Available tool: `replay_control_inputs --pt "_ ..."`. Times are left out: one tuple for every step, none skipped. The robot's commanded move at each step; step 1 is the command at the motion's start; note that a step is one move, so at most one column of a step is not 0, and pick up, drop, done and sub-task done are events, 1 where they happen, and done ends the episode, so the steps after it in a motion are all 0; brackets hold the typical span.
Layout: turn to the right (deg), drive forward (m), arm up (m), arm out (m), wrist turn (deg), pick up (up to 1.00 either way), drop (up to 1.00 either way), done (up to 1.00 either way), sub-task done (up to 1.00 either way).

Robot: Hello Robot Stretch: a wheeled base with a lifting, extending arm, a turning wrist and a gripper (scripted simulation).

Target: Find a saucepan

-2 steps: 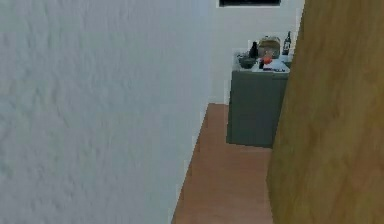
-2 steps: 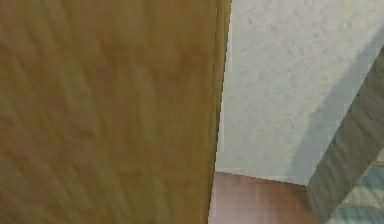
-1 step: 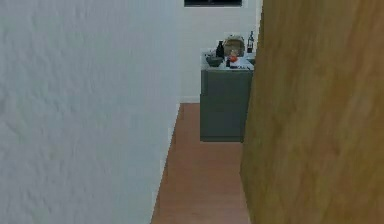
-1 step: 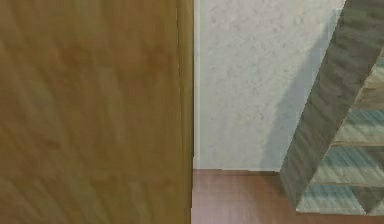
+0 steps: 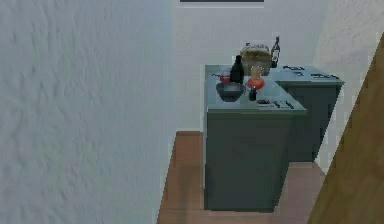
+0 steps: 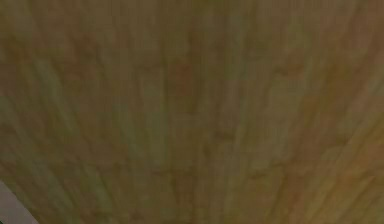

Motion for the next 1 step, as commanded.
replay_control_inputs --pt "3.0 0.00 0.00 0.00 0.0 0.00 0.00 0.00 0.00"
